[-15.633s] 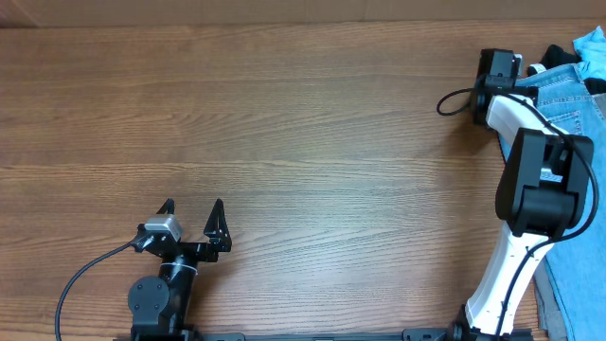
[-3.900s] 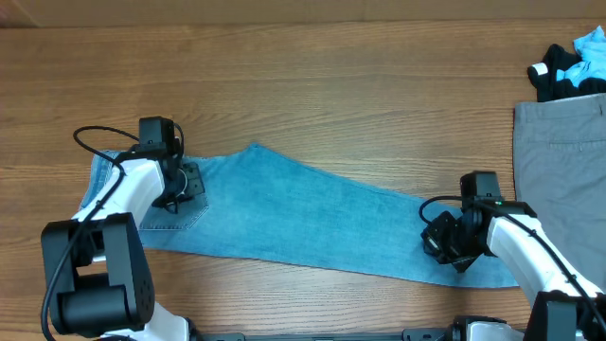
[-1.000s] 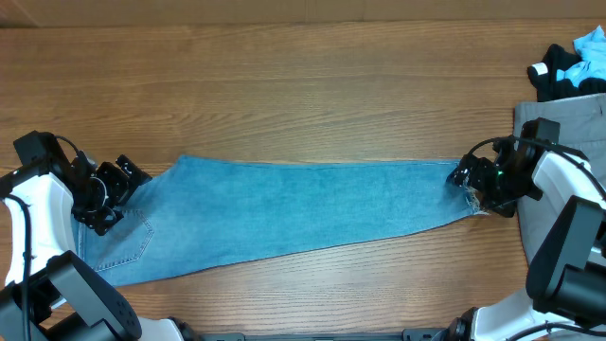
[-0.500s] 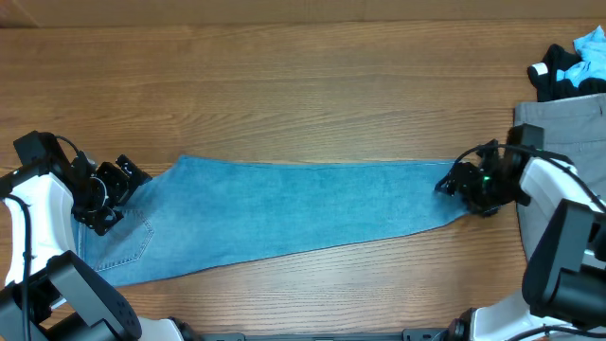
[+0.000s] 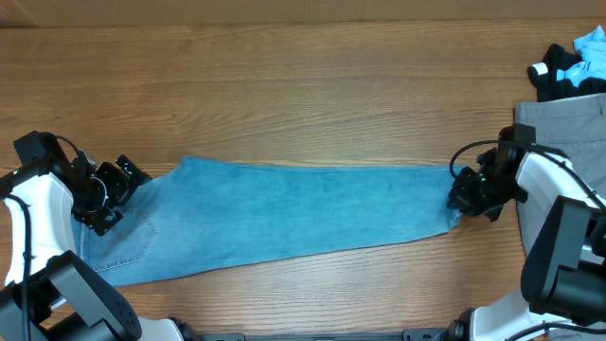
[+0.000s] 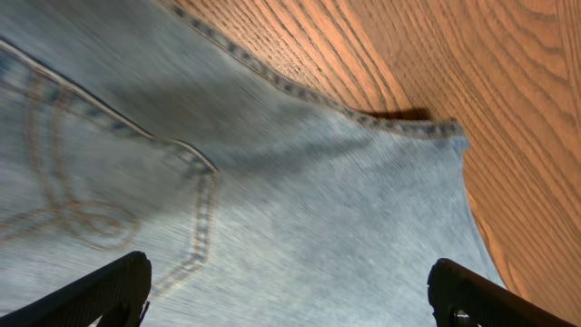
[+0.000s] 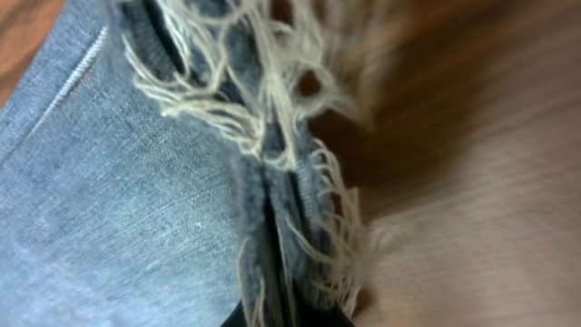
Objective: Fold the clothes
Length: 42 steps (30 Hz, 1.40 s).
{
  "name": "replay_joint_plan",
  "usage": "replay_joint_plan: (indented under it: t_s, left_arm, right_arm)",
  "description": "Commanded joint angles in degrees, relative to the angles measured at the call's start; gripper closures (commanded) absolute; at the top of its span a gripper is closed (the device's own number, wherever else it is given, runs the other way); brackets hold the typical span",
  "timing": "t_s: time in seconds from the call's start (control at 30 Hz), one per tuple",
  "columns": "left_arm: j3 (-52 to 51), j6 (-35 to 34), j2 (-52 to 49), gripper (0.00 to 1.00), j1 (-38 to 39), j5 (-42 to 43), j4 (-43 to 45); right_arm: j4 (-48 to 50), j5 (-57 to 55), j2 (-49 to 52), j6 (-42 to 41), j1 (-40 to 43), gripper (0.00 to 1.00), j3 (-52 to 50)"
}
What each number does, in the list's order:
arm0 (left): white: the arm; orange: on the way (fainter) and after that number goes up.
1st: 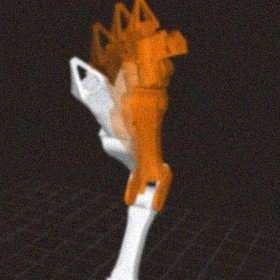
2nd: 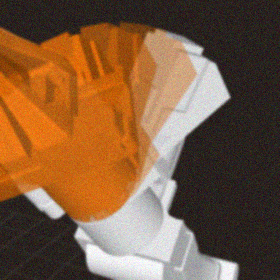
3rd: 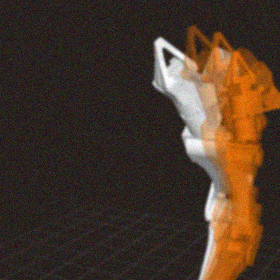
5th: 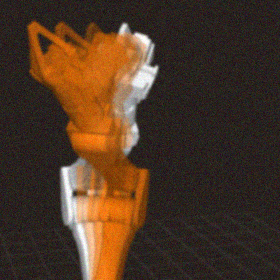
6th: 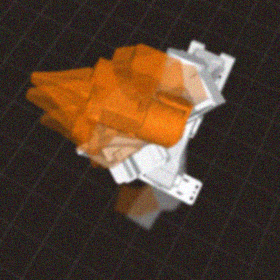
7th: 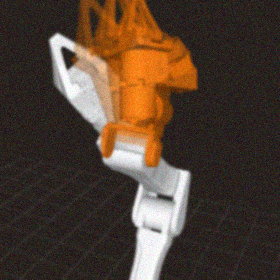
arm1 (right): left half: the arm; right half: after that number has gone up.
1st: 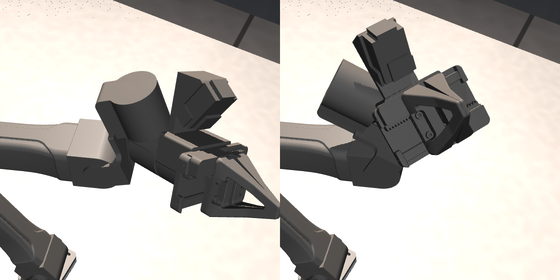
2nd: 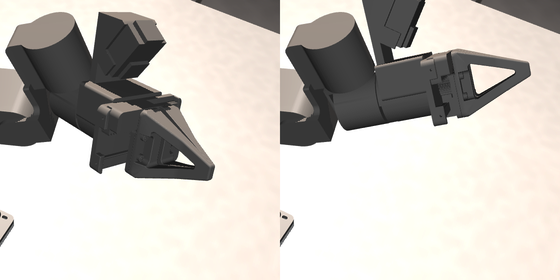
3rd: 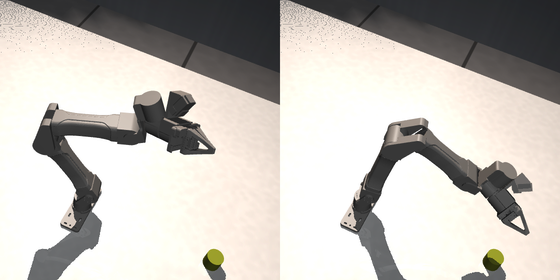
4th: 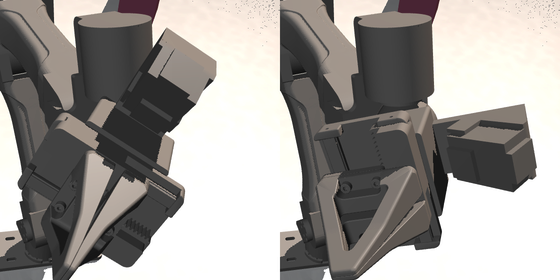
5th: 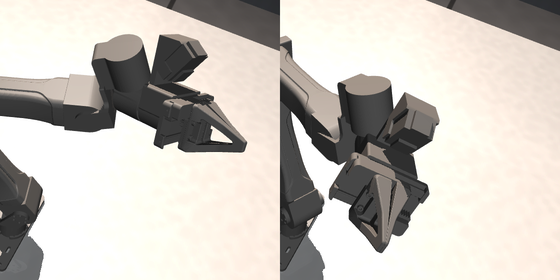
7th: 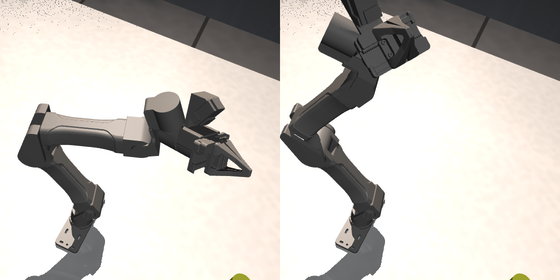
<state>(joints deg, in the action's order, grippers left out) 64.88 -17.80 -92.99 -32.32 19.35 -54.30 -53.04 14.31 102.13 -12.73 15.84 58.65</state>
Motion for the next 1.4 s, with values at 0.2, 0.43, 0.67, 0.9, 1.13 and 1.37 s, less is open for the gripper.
replay_joint_plan:
  t_s: [0.2,0.43,0.67,0.9,1.13,1.37]
  left_arm:
    - [0.7,0.9,0.7,0.00,3.8,-0.2,-0.3]
    - [0.7,0.9,0.7,0.00,9.5,-0.2,-0.3]
    - [0.7,0.9,0.7,0.00,12.5,-0.7,-0.4]
    - [0.7,1.0,0.7,0.00,12.5,-3.5,-1.7]
    - [0.7,0.9,0.7,0.00,12.5,-3.4,-2.0]
    - [0.7,0.9,0.7,0.00,12.5,-3.4,-2.0]
  right_arm:
    - [-5.7,-9.3,-10.3,-5.1,-1.3,0.96,7.9]
    - [-9.8,-8.7,-16.6,-4.9,-9.3,0.96,7.8]
    - [-6.4,1.7,-16.9,-5.4,-20.2,0.96,7.9]
    - [-4.1,2.3,-16.9,-7.1,-27.1,0.96,7.7]
    - [-3.4,-1.2,-16.8,-7.0,-29.0,0.96,3.3]
    - [3.4,4.9,-16.8,-7.1,-29.0,0.96,-2.0]
